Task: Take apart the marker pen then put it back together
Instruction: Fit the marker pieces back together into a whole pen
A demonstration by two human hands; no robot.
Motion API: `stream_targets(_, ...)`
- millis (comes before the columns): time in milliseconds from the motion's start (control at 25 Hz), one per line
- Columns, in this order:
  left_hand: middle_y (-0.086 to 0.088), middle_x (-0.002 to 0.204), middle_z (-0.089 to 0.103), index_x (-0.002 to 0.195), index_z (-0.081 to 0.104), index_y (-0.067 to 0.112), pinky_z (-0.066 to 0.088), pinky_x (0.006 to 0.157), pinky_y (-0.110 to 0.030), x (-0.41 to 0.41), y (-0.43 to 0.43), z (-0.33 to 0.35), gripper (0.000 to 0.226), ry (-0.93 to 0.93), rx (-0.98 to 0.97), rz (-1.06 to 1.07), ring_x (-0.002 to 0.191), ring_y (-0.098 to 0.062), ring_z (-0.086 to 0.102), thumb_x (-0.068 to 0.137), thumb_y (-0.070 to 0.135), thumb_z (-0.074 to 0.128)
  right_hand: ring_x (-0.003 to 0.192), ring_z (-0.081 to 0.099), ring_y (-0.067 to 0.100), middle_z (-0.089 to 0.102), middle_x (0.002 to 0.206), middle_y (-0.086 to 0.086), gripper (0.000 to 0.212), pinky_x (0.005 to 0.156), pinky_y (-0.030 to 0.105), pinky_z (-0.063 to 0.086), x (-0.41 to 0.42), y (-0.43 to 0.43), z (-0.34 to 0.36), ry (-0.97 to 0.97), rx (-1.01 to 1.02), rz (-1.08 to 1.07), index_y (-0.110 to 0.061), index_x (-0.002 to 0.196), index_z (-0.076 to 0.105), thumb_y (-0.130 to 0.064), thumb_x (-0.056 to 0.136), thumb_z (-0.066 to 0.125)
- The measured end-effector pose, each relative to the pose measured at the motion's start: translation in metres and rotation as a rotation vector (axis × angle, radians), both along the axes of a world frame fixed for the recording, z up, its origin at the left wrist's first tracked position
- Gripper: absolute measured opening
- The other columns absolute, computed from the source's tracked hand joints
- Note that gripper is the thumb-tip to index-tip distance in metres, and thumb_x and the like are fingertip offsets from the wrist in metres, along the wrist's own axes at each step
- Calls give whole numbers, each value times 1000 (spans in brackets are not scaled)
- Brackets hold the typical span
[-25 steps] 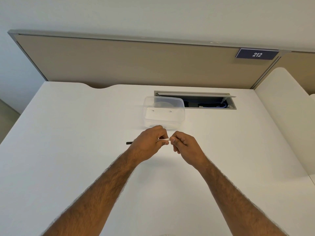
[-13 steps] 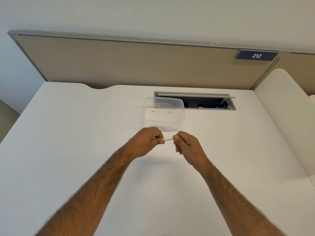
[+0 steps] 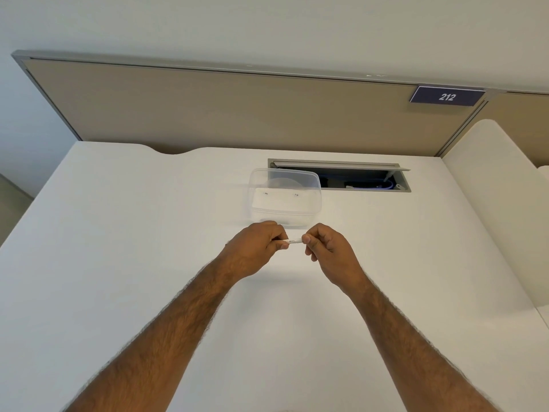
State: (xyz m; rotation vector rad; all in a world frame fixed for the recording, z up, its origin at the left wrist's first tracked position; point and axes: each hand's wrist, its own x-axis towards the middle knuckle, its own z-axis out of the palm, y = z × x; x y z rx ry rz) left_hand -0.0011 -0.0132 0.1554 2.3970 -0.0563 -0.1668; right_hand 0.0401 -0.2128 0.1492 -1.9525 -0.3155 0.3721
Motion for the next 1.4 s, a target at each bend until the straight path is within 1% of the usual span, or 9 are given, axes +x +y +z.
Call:
stream_targets(120, 9, 84, 60, 87, 64, 25, 52, 72, -42, -1, -3, 4, 12, -15, -29, 6, 77, -12, 56, 97, 31, 60, 60, 52, 4, 63, 71, 1, 19, 58, 13, 43, -4, 2, 0, -20, -5, 17, -11, 82, 61, -18, 100, 58)
stream_targets(280, 9, 82, 62, 86, 67, 25, 50, 69, -39, 0, -3, 7, 10, -49, -48, 15, 76, -11, 56, 94, 27, 64, 59, 50, 3, 58, 65, -3, 26, 58, 17, 43, -5, 4, 0, -50, 7, 10, -8, 78, 60, -19, 101, 55)
stream_targets(440, 9, 81, 61, 86, 68, 22, 42, 63, -29, 0, -3, 12, 6, -93, -38, 44, 74, -9, 54, 92, 24, 68, 54, 45, 3, 55, 61, -3, 35, 55, 17, 38, -8, 8, 1, -65, 25, -20, -16, 68, 55, -22, 102, 54)
stream_targets(600, 11, 81, 56, 84, 64, 23, 46, 68, -34, 0, -3, 12, 10, -125, -42, 58, 75, -10, 54, 89, 24, 72, 51, 42, 4, 53, 58, 0, 40, 52, 16, 35, -10, 13, 3, -40, 54, -32, -14, 65, 53, -25, 103, 52)
stream_targets(680, 13, 86, 57, 86, 66, 27, 47, 69, -30, 1, 0, 13, 8, -106, -76, 55, 78, -7, 54, 89, 30, 73, 51, 43, 5, 53, 57, 1, 42, 52, 18, 36, -10, 14, 4, -31, 59, -55, -12, 65, 53, -27, 104, 51)
stream_targets(880, 6, 89, 69, 100, 74, 17, 51, 76, -32, 8, 16, 17, 18, 40, -36, -19, 78, -8, 58, 100, 23, 57, 51, 42, 8, 52, 56, 2, 45, 54, 23, 36, -7, 6, 1, -35, 60, -104, -5, 66, 52, -28, 104, 51)
stream_targets(1120, 12, 80, 57, 89, 65, 18, 37, 65, -19, 6, 7, 12, 6, -89, -17, -3, 75, -4, 53, 94, 16, 66, 51, 43, 10, 52, 56, 4, 46, 54, 25, 37, -8, 7, 3, 10, 80, -127, -2, 68, 54, -31, 103, 50)
stream_targets(1280, 13, 80, 57, 88, 65, 19, 42, 66, -23, 6, 5, 12, 6, -108, -28, 11, 76, -5, 54, 93, 16, 67, 51, 42, 10, 52, 55, 6, 47, 53, 24, 37, -8, 5, 5, 34, 90, -133, -3, 67, 54, -32, 103, 49)
stream_targets(1400, 15, 80, 57, 85, 63, 23, 50, 69, -34, 6, 3, 13, 10, -112, -13, 14, 78, -5, 55, 93, 18, 67, 48, 40, 9, 52, 54, 7, 48, 51, 21, 36, -10, 5, 6, 59, 102, -140, -4, 66, 54, -33, 104, 49)
